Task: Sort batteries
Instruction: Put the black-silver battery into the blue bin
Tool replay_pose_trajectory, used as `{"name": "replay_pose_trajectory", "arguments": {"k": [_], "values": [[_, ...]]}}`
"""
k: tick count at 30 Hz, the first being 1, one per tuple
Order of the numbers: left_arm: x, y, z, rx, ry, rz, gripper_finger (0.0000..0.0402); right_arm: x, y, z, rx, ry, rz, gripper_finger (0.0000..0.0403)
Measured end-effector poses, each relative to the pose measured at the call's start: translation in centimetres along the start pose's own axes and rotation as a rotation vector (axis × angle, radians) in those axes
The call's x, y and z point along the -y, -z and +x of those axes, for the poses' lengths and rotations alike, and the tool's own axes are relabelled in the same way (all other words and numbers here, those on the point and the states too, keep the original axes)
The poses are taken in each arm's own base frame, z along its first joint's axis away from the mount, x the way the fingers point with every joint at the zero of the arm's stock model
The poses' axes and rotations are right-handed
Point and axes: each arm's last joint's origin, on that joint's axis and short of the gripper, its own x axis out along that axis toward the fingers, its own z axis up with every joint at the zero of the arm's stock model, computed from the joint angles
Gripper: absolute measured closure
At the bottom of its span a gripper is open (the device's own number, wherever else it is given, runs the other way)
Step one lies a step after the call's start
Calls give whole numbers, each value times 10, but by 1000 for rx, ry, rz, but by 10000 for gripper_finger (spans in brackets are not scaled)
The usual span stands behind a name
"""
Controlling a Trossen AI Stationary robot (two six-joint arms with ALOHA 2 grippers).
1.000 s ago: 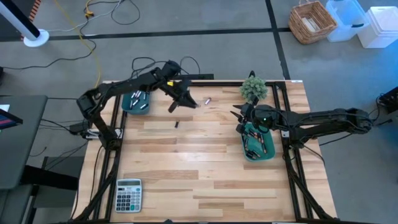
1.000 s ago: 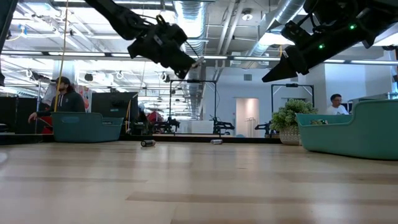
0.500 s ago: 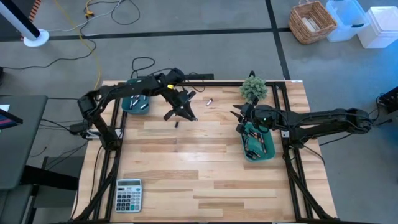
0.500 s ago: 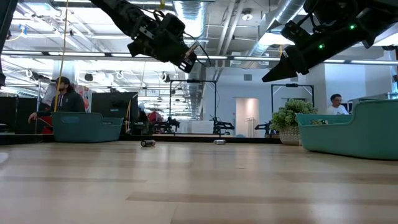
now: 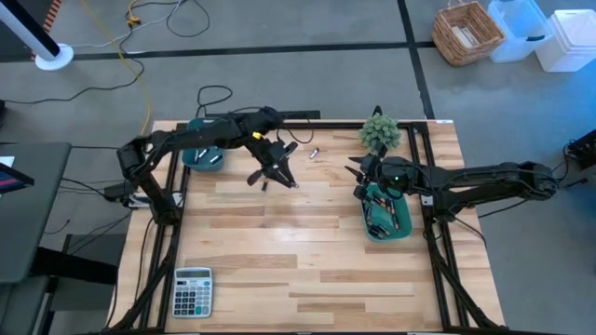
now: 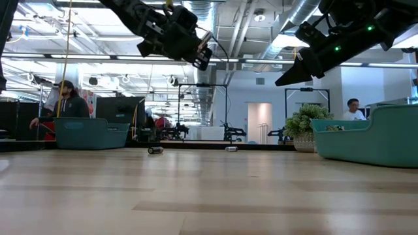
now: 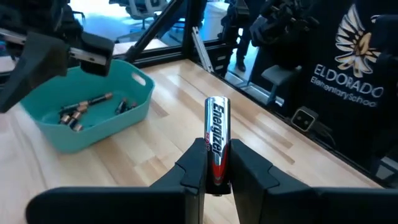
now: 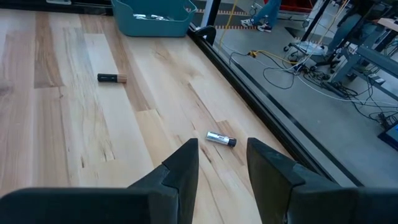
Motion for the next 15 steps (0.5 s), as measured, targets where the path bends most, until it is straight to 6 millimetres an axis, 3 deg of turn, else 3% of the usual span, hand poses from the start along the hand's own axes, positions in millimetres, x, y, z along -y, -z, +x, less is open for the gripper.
{"name": "replay_pose_trajectory", "arguments": {"k": [5,15], "values": [[-3,-9,8,-17,-93,26,359,0,0,0,0,0,0,255],[-6,-27,10,-119,-490,27,359,0,0,0,-4,0,-5,255]]}}
